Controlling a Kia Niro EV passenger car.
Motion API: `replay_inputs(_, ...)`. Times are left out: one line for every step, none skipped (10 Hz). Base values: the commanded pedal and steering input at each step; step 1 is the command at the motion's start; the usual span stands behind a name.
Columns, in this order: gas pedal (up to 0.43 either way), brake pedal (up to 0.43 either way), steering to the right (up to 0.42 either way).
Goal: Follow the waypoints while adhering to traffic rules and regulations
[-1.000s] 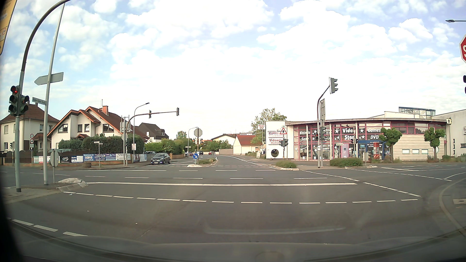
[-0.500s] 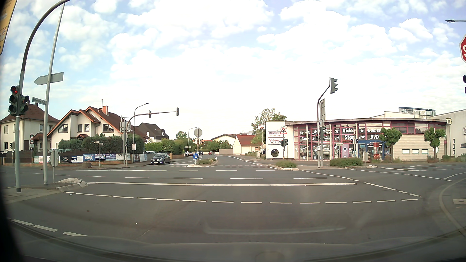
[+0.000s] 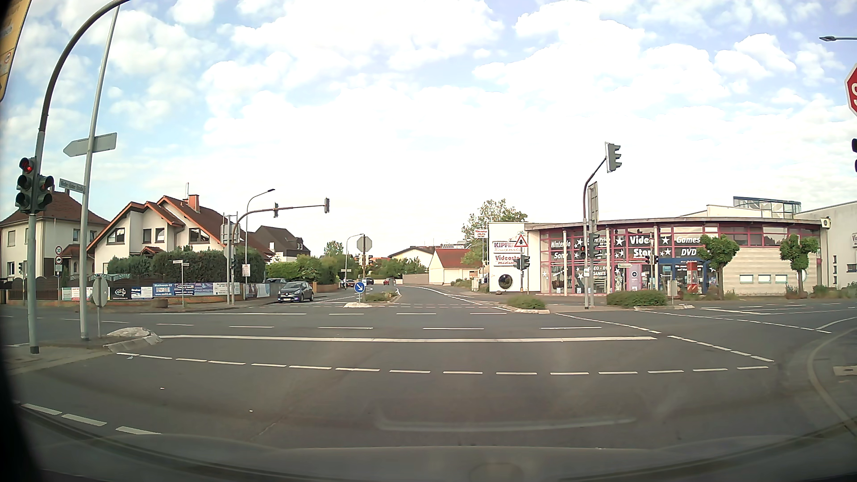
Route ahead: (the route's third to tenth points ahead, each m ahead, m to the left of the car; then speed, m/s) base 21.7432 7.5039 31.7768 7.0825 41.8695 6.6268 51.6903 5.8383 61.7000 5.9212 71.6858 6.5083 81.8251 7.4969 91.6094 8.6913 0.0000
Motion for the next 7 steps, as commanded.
replay_inputs(0.000, 0.268, 0.000)
replay_inputs(0.000, 0.268, 0.000)
replay_inputs(0.000, 0.268, 0.000)
replay_inputs(0.000, 0.268, 0.000)
replay_inputs(0.000, 0.268, 0.000)
replay_inputs(0.000, 0.268, 0.000)
replay_inputs(0.000, 0.268, 0.000)
